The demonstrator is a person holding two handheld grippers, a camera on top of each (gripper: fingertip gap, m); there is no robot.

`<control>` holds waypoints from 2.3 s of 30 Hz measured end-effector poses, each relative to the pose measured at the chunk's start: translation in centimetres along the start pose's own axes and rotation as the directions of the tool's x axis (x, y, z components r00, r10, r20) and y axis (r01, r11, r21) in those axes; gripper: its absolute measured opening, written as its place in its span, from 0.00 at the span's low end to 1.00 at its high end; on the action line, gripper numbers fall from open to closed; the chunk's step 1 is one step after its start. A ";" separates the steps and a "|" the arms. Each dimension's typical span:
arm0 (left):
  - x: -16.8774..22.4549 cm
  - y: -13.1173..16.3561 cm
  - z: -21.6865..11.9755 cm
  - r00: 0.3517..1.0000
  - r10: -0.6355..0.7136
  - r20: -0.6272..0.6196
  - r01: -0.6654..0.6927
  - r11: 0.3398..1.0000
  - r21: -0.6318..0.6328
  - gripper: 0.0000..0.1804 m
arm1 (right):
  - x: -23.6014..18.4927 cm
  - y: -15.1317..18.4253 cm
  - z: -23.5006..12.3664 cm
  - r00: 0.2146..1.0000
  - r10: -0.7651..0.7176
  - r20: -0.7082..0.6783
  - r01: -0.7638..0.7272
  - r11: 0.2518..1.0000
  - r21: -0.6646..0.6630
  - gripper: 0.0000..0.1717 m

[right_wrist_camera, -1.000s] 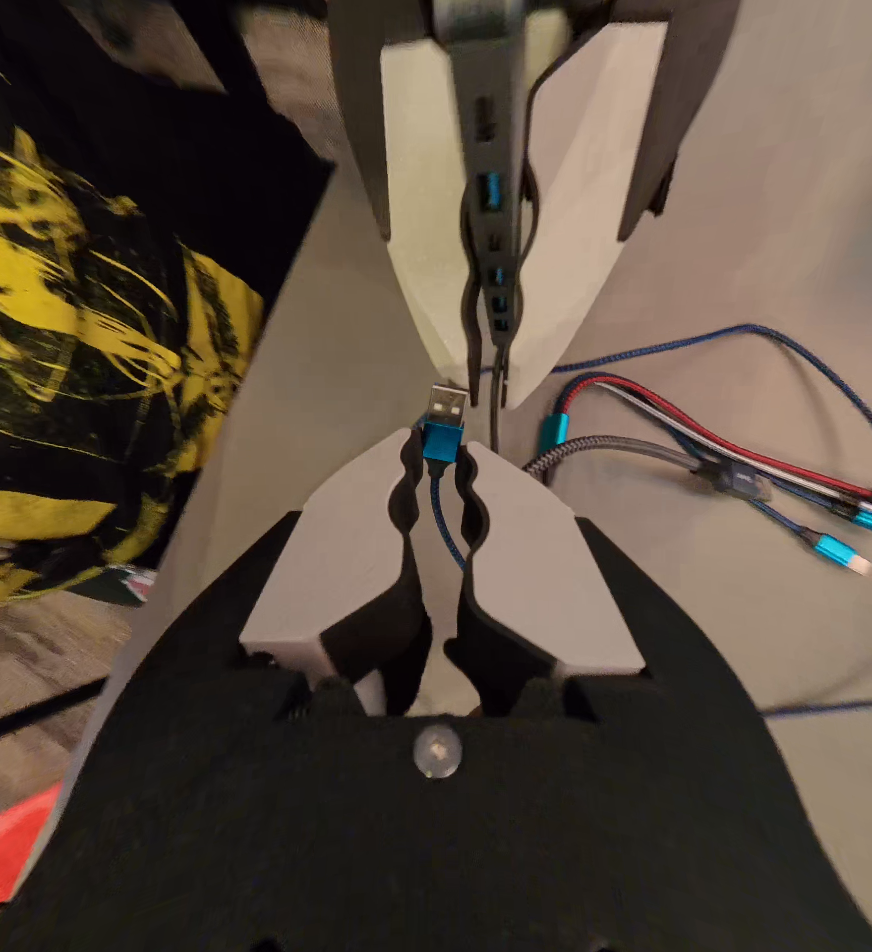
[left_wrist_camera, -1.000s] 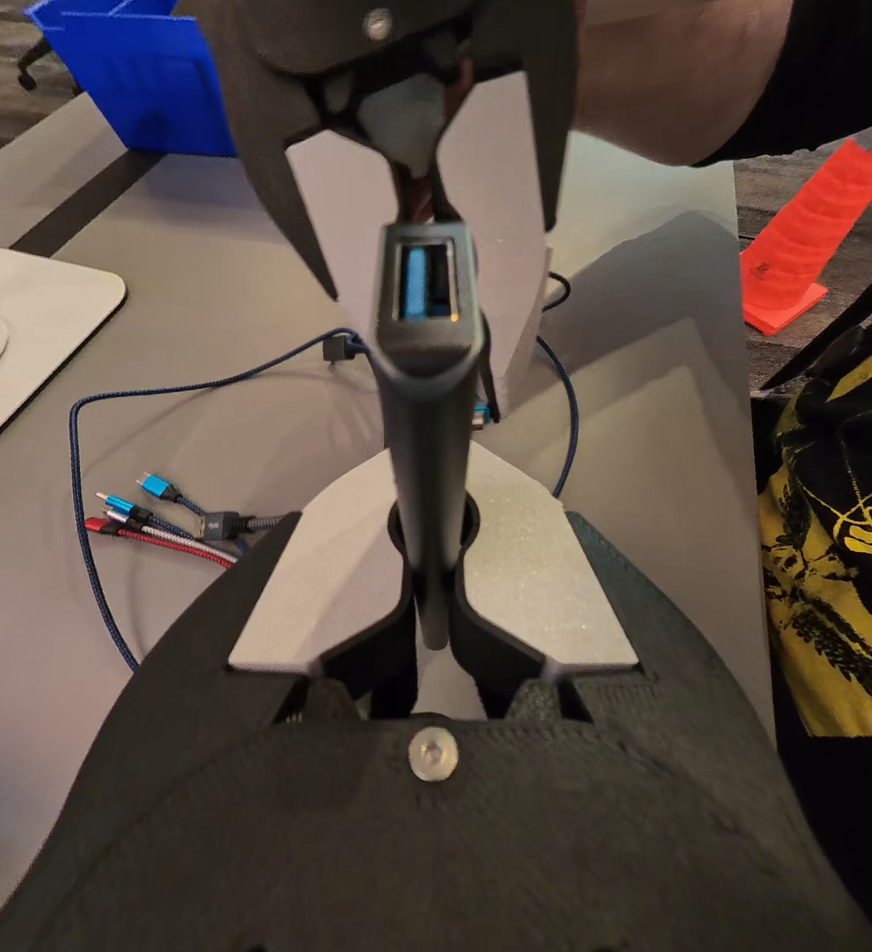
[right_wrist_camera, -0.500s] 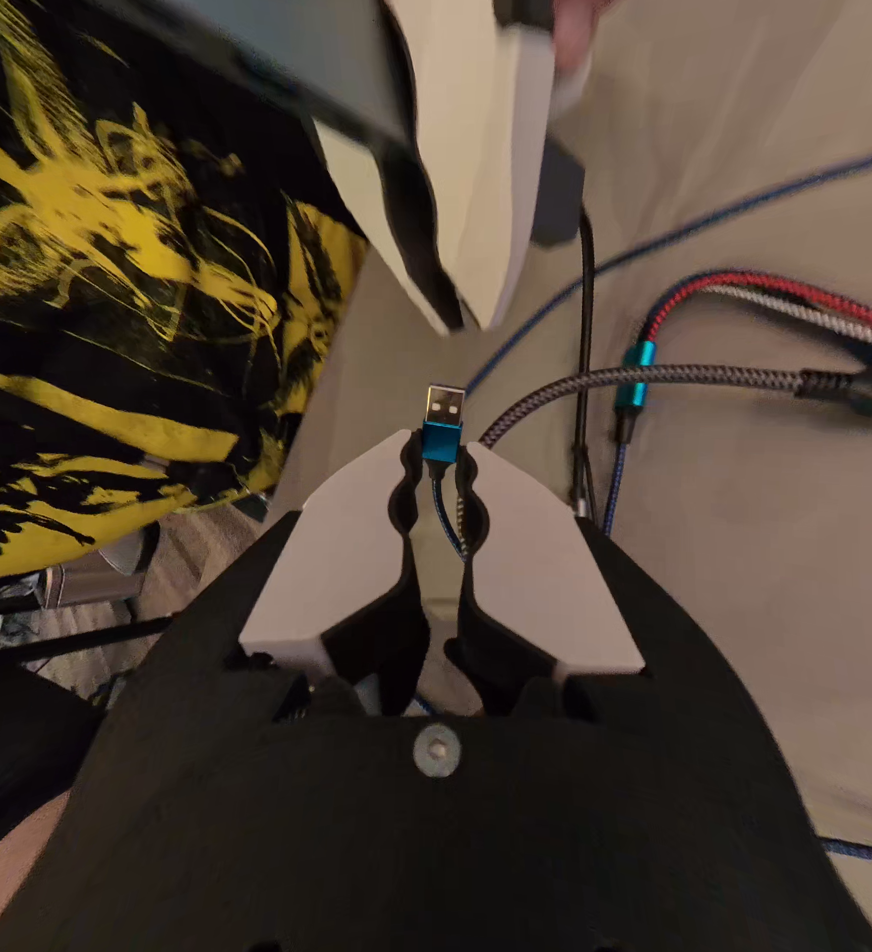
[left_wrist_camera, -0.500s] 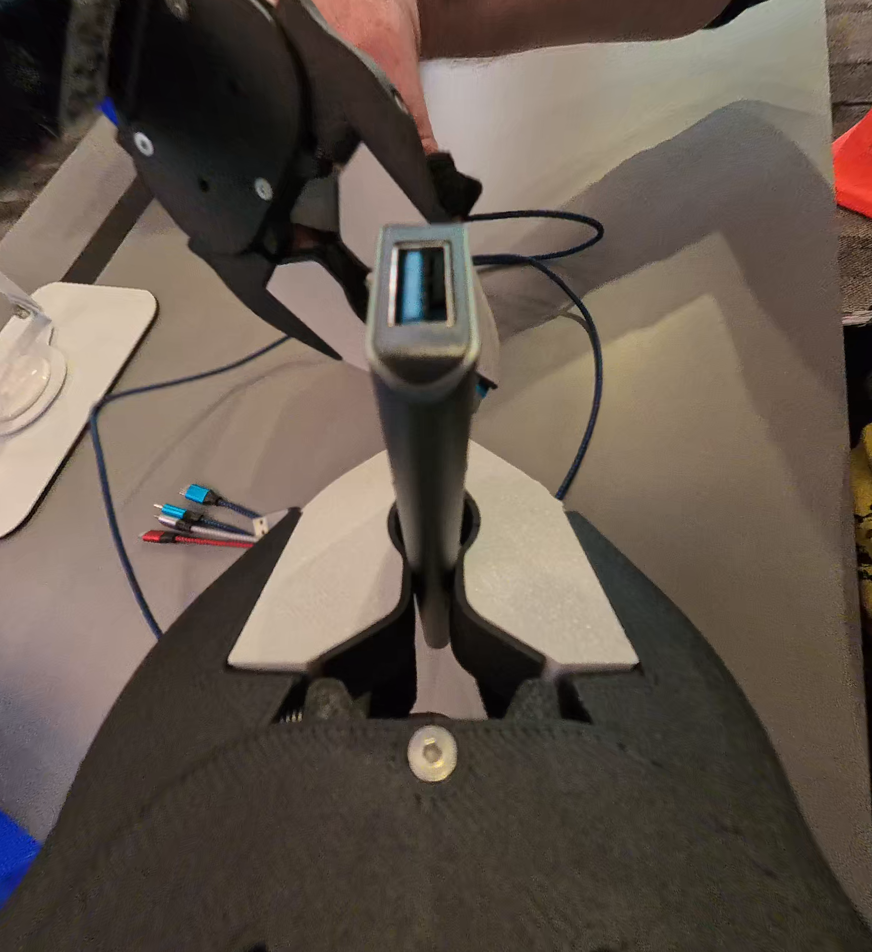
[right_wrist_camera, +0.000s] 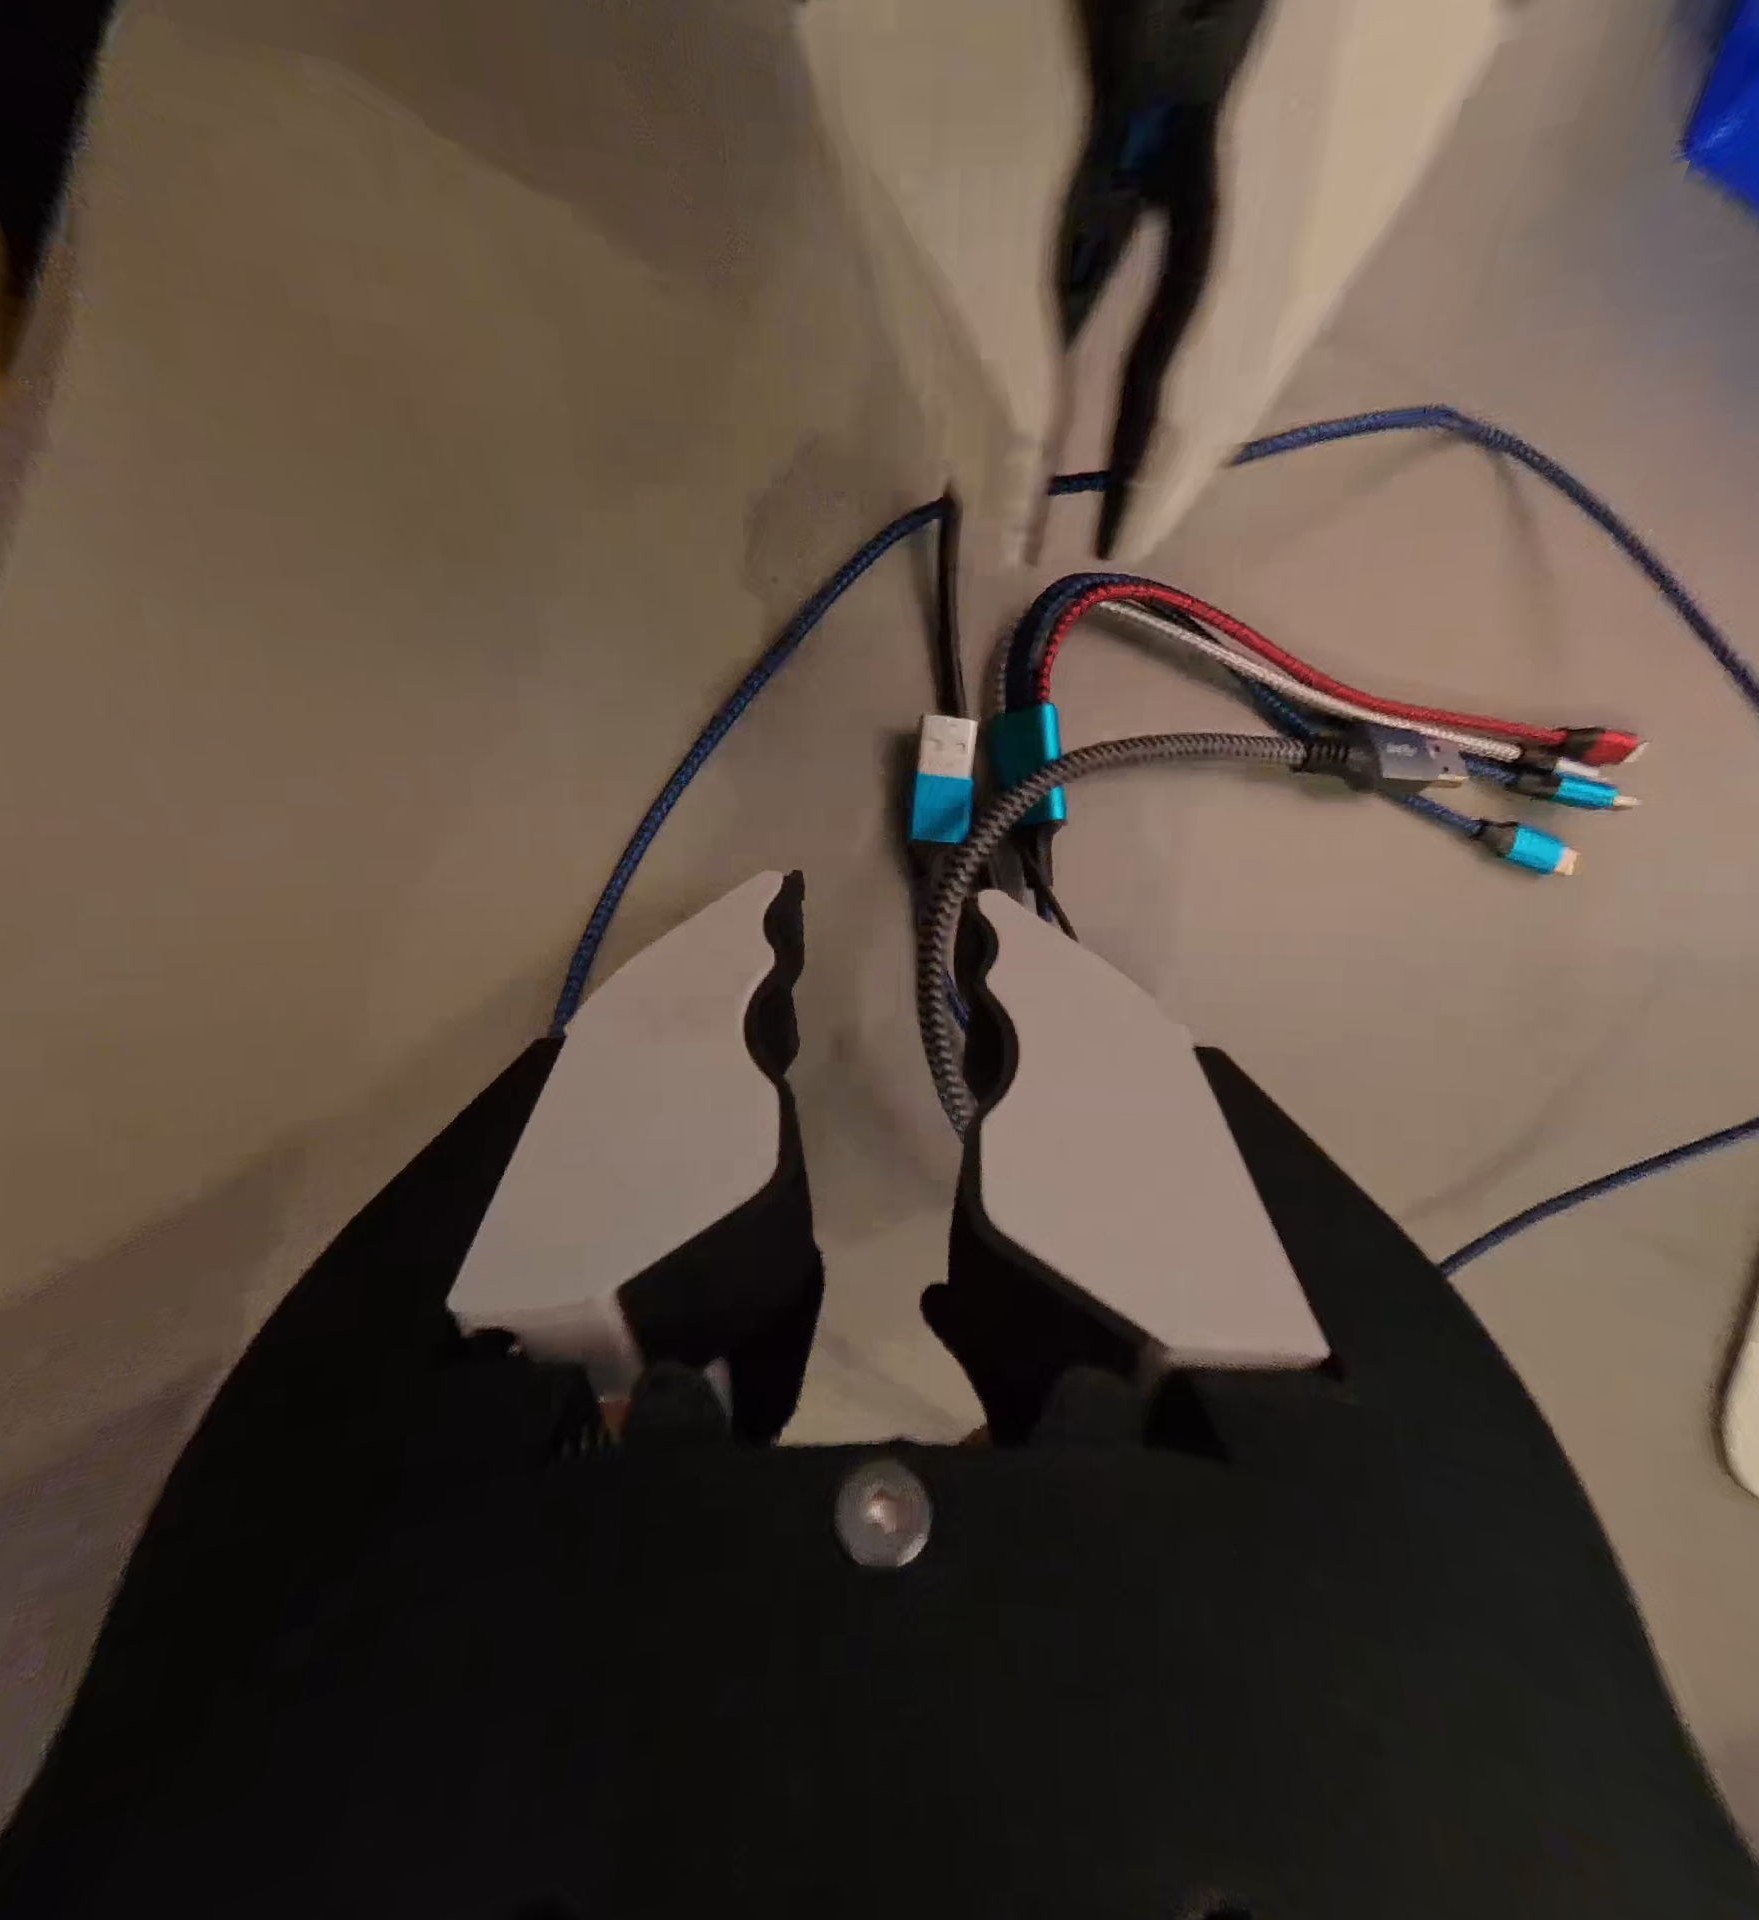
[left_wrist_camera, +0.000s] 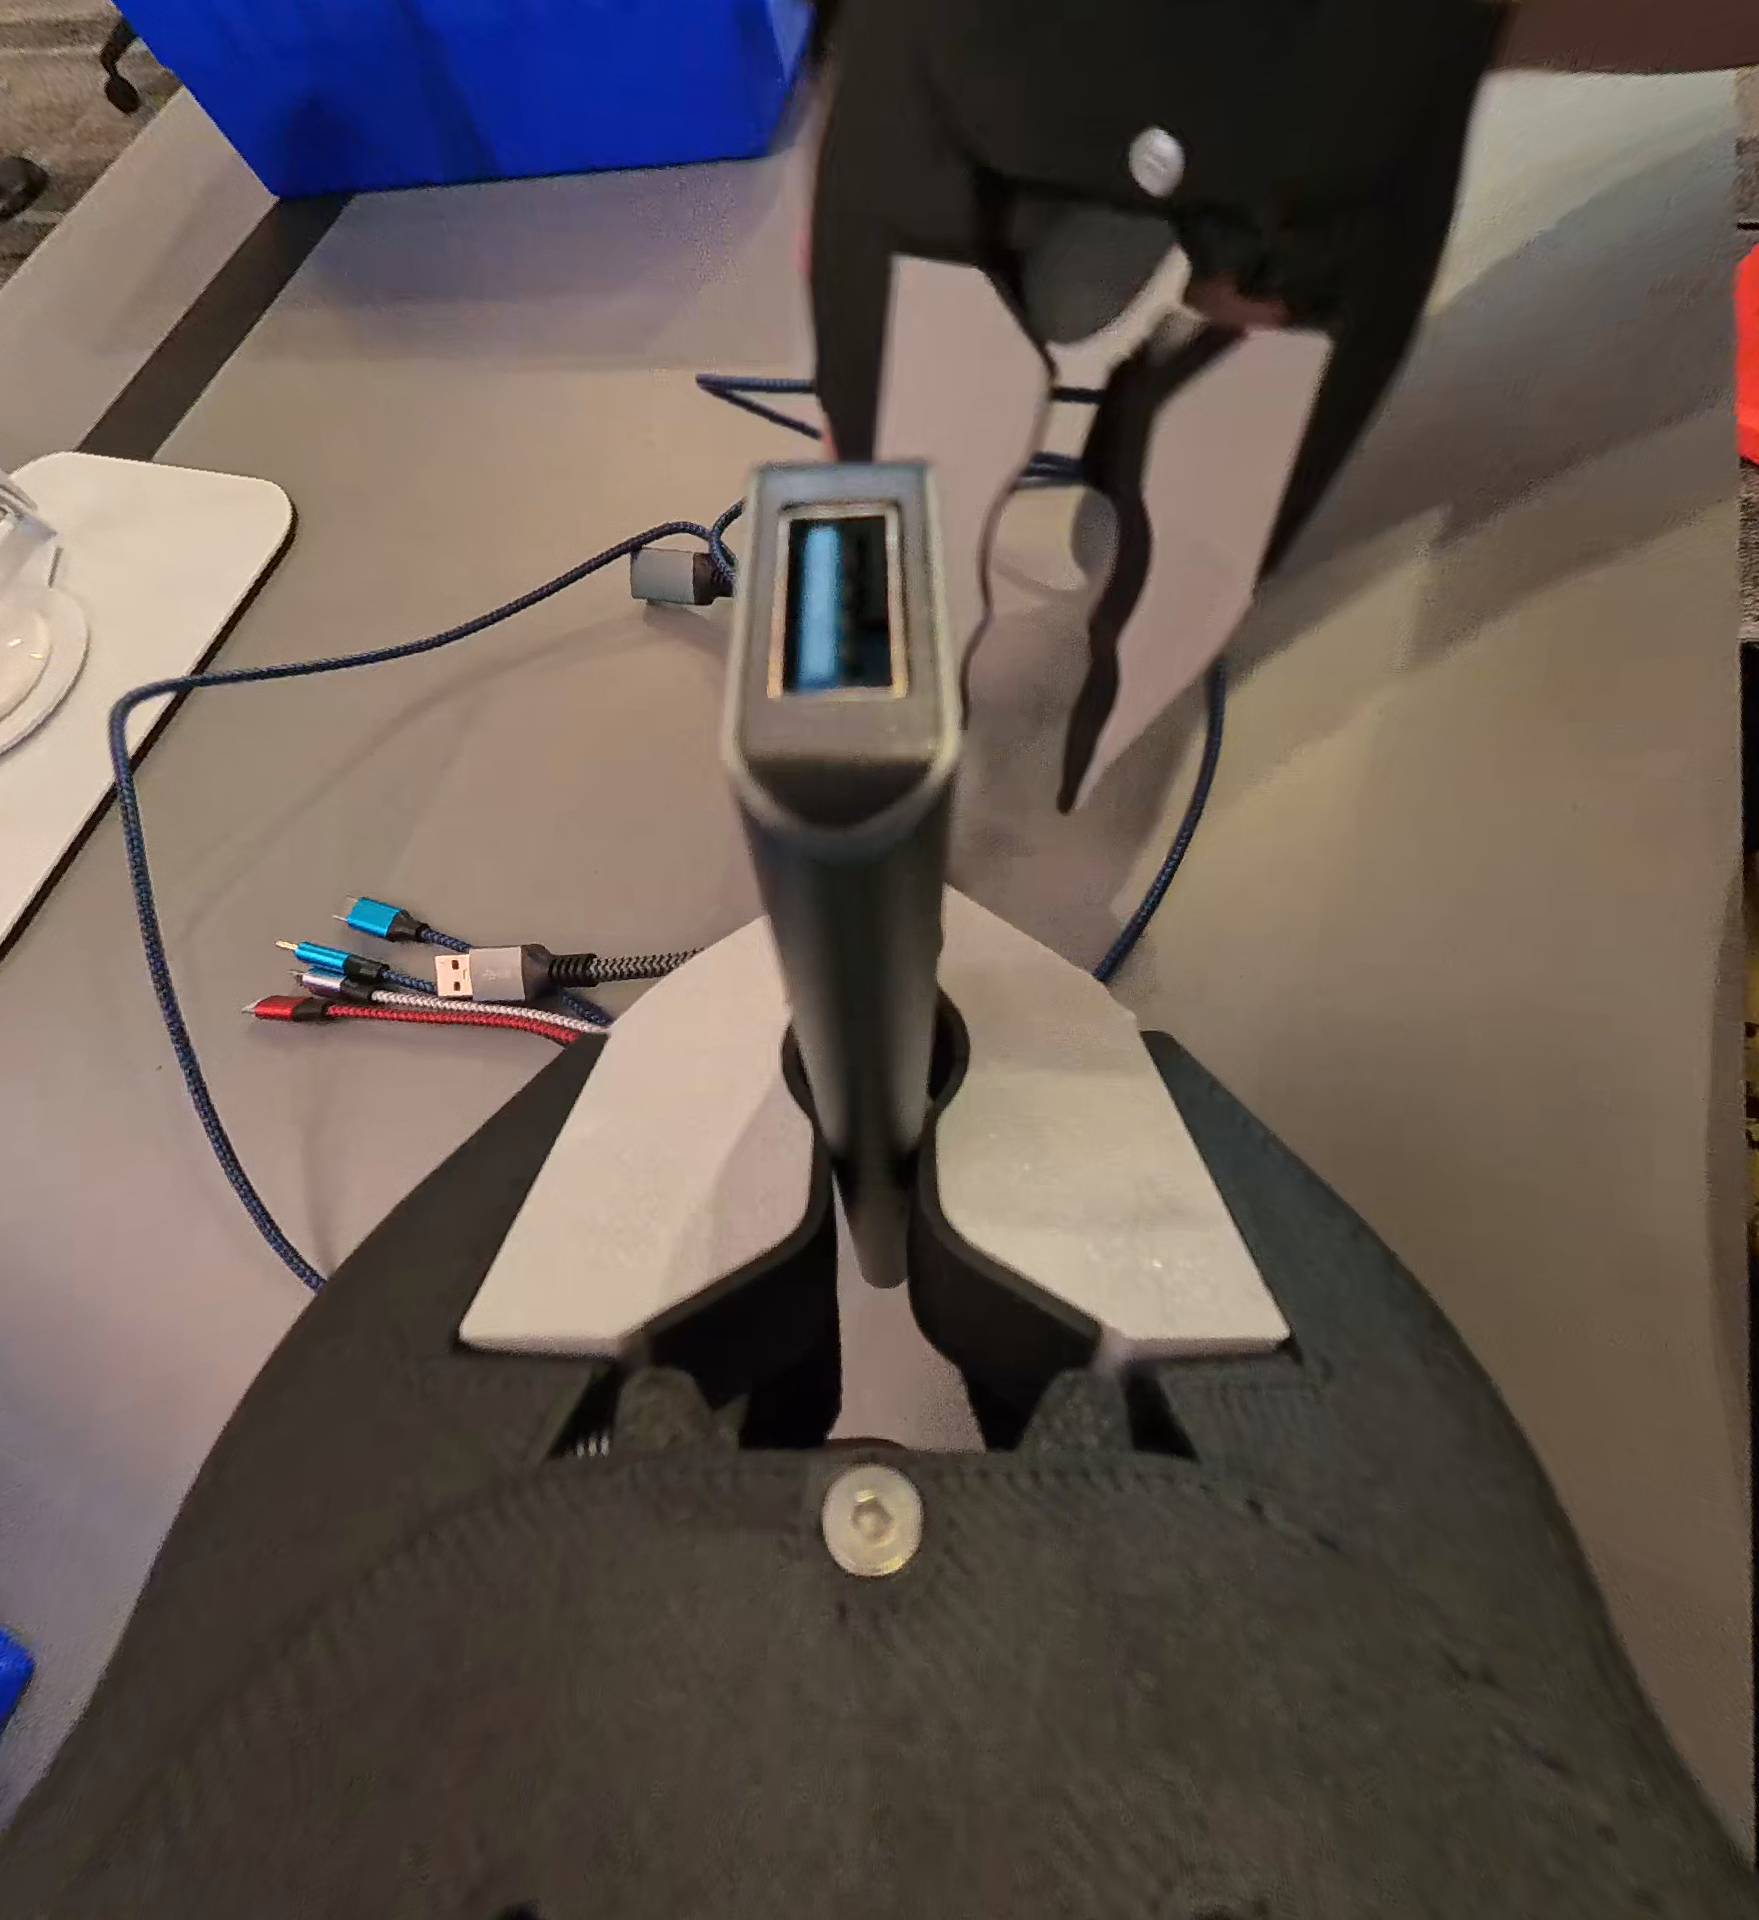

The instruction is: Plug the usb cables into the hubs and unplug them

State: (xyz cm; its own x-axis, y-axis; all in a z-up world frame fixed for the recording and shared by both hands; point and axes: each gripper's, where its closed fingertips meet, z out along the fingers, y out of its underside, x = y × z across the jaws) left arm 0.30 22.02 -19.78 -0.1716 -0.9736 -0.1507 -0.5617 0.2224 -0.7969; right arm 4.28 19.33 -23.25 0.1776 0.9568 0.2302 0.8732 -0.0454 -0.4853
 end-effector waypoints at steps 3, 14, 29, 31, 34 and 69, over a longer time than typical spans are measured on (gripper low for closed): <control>0.0 0.1 -0.1 1.000 0.003 0.006 -0.003 1.000 -0.006 0.06 | -0.2 -0.3 1.6 0.985 -0.099 -0.139 0.098 0.995 -0.020 0.16; -0.2 0.2 -0.5 1.000 -0.004 0.018 0.004 1.000 -0.005 0.06 | 2.1 -0.3 3.7 0.924 -0.247 -0.292 0.217 0.967 -0.133 0.10; -0.6 0.2 -1.0 0.999 -0.030 0.020 0.030 0.999 0.016 0.06 | 4.0 -1.2 4.8 0.940 -0.207 -0.270 0.169 0.973 -0.156 0.15; -0.6 0.1 -1.0 0.999 -0.030 0.020 0.030 0.999 0.018 0.06 | 4.0 -1.3 5.0 0.956 -0.181 -0.231 0.152 0.978 -0.140 0.16; -0.8 0.2 -1.2 0.999 -0.032 0.024 0.032 0.999 0.017 0.06 | 3.9 -1.4 5.4 0.978 -0.140 -0.157 0.120 0.985 -0.126 0.11; -1.1 0.1 -1.5 0.999 0.020 0.045 -0.022 0.999 0.044 0.06 | 1.8 -4.4 -0.8 0.787 0.100 0.609 -0.245 0.956 0.159 0.02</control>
State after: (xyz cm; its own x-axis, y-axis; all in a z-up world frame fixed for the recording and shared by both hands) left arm -0.83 23.18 -18.81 -0.1459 -0.9703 -0.1929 -0.5213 0.2411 -0.8186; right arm 1.14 21.02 -20.07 -0.0493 0.9233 -0.3809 0.7192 -0.2318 -0.6550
